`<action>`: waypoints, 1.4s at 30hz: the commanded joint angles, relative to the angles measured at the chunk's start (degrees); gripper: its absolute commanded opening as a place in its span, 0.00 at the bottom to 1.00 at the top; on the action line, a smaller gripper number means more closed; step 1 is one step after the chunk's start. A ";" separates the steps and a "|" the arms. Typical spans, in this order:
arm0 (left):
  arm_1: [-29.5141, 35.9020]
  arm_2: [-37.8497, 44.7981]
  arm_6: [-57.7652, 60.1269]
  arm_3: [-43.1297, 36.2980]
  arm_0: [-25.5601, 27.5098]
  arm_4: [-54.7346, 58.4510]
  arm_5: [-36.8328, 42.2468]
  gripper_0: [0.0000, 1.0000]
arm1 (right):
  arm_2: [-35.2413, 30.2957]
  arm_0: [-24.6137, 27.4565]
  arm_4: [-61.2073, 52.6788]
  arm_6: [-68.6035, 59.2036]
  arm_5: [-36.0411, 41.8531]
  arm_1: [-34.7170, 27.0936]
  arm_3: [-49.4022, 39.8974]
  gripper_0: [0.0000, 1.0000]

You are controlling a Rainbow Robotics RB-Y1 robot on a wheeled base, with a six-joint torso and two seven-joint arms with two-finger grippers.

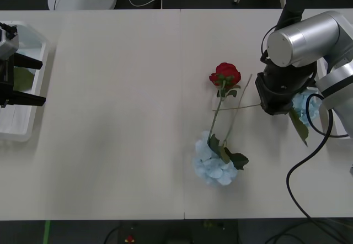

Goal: Put the red flowers into the right box and the blue flowers into the left box

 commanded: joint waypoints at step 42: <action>2.93 -0.37 1.44 -1.43 0.36 -0.35 -0.62 1.00 | 14.55 -12.53 -17.46 85.20 -50.40 -11.85 -19.31 0.00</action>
